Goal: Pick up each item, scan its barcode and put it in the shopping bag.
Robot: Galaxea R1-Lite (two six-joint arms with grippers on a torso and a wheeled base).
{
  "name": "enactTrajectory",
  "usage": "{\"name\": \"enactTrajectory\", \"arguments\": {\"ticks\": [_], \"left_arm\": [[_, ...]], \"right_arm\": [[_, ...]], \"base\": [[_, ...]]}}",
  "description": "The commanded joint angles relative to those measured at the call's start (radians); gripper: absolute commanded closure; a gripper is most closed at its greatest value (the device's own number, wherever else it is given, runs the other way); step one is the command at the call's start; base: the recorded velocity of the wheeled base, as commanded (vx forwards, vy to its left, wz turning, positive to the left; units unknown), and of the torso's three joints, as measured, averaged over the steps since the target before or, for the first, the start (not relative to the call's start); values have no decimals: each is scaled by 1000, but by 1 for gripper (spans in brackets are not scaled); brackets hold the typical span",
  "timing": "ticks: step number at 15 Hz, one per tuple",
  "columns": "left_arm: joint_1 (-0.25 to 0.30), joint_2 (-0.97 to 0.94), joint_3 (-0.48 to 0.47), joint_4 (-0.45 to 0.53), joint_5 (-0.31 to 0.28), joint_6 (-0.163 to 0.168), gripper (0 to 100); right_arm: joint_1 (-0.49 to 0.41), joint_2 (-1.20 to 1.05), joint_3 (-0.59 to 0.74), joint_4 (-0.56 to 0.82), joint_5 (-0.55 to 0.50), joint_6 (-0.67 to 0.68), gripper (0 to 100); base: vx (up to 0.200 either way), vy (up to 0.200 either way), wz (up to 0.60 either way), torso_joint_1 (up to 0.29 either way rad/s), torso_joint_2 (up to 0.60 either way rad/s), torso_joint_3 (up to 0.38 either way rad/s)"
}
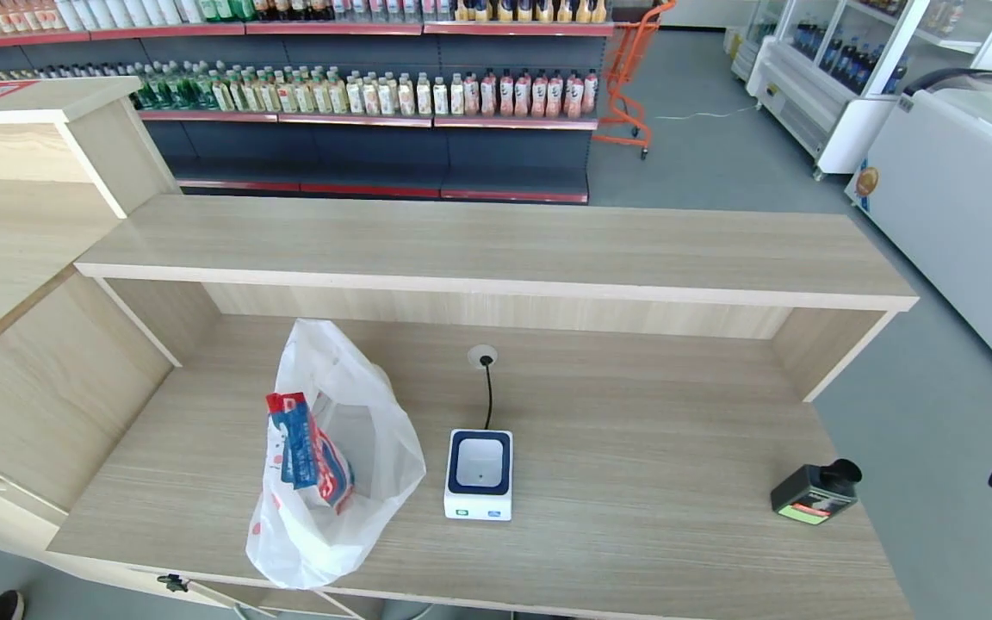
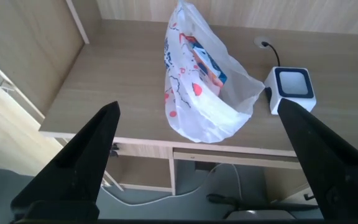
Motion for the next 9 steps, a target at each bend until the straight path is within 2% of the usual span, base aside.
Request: {"name": "enactTrajectory", "arguments": {"ticks": [1,4,7,9], "left_arm": [[1,0,0,0,0,1,0],[1,0,0,0,0,1,0],[1,0,0,0,0,1,0],[1,0,0,0,0,1,0]], "right_arm": [[1,4,1,0,0,0,0],[1,7,1,1,0,0,0],[-2,5,0,101,-11,0,0],[-25,57,-3,216,-123,-26,0]], "base": [[0,0,0,0,0,0],[0,0,0,0,0,0],[0,0,0,0,0,0],[0,0,0,0,0,0]]}}
